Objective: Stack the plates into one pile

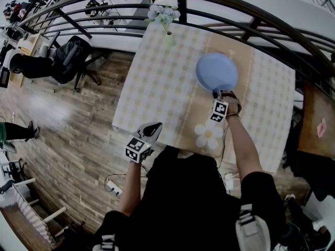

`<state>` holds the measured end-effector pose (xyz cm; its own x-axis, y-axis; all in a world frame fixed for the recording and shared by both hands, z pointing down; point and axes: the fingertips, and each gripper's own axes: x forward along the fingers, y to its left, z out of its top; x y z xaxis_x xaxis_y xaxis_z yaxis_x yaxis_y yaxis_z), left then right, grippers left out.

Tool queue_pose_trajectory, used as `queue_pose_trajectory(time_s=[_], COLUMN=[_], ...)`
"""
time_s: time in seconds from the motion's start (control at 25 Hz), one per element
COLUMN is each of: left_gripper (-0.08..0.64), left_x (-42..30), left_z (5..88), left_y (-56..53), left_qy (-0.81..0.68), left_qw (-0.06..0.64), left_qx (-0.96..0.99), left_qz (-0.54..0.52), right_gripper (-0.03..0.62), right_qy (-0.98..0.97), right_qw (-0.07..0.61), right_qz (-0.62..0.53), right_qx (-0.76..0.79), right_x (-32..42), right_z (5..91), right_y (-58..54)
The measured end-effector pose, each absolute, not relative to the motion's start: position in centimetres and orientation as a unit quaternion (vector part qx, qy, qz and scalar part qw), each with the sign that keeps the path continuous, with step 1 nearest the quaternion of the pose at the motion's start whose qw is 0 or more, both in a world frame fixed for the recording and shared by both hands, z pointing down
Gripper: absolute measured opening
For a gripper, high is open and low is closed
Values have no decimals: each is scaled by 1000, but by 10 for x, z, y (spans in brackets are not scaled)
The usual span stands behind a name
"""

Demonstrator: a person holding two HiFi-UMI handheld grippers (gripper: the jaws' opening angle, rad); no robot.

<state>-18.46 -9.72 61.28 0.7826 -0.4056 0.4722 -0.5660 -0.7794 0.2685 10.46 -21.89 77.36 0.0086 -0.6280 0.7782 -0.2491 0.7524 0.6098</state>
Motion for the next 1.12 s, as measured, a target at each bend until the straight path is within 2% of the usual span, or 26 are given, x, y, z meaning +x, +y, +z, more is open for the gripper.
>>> queue_pose_trajectory(time_s=[0.84,1.12], left_gripper=[3,3], left_x=[-182,-177], left_z=[613,610], left_y=[-100,-100], left_qy=[-260,-257], left_qw=[203,200], left_qx=[922,924], left_qz=[204,200], right_gripper=[35,82], right_qy=[-701,-703], right_qw=[627,625], right_qz=[-126,-120], right_qx=[315,316], right_x=[107,109], right_z=[780,777], right_y=[-228,-226])
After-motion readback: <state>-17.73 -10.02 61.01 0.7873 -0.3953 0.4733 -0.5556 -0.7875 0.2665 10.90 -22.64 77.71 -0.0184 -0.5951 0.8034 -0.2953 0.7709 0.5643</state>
